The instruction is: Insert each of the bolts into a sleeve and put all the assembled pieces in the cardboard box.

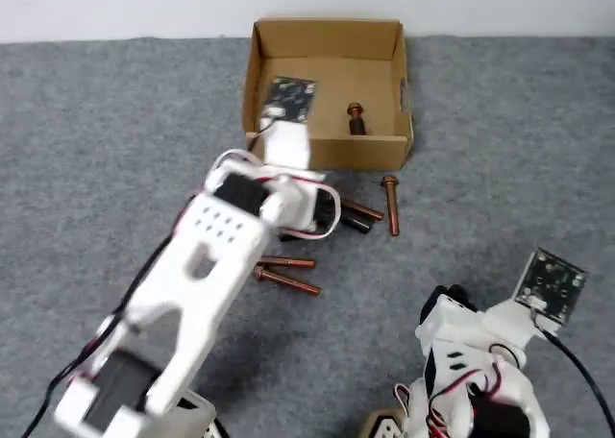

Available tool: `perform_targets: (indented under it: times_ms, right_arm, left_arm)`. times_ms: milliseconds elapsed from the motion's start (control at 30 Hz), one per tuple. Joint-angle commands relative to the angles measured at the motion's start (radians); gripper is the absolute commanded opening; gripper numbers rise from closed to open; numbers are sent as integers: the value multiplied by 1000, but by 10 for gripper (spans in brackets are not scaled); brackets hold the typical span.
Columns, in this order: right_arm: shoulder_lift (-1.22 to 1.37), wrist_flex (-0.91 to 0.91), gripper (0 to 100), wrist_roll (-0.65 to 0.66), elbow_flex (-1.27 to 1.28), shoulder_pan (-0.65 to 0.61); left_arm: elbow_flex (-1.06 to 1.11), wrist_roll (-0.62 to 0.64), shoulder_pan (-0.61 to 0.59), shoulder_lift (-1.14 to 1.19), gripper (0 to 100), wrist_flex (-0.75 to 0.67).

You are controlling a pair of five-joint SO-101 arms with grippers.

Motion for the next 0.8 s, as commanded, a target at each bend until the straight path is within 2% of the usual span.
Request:
perform_targets:
  times_ms: [0,333,533,767]
  right_arm:
    - [-5,-25,8,9,-3,4]
    - [-5,-28,8,9,11,5]
    - [-5,-28,8,9,11,5]
    - [-5,-28,8,9,12,4]
  left_arm:
    - [-176,8,34,147,7,-26]
    - [-581,8,95,516,11,2]
    - [-906,61,114,763,152,170]
    - [-1342,64,149,1056,168,348]
